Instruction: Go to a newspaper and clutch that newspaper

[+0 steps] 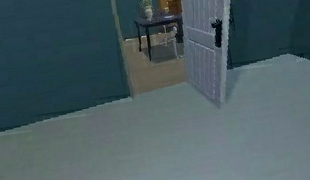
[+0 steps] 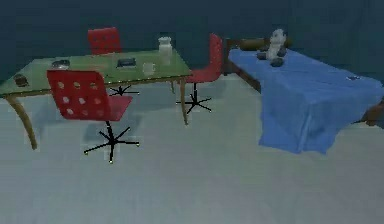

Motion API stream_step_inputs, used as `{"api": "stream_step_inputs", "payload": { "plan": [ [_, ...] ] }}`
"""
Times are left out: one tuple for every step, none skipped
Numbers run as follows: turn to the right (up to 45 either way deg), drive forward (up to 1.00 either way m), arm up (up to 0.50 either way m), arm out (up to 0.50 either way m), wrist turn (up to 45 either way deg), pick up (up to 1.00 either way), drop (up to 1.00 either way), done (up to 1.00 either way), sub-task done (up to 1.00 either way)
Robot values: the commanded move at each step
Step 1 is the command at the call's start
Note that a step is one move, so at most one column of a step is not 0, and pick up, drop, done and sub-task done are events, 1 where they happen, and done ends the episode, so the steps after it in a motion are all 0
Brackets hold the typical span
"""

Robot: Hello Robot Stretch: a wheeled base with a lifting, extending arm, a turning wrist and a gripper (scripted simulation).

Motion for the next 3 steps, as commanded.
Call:
{"api": "stream_step_inputs", "payload": {
  "plan": [
    [3.0, 0.00, 0.00, 0.00, 0.0, 0.00, 0.00, 0.00, 0.00],
    [0.0, 1.00, 0.00, 0.00, 0.0, 0.00, 0.00, 0.00, 0.00],
    [0.0, 1.00, 0.00, 0.00, 0.0, 0.00, 0.00, 0.00, 0.00]
  ]
}}
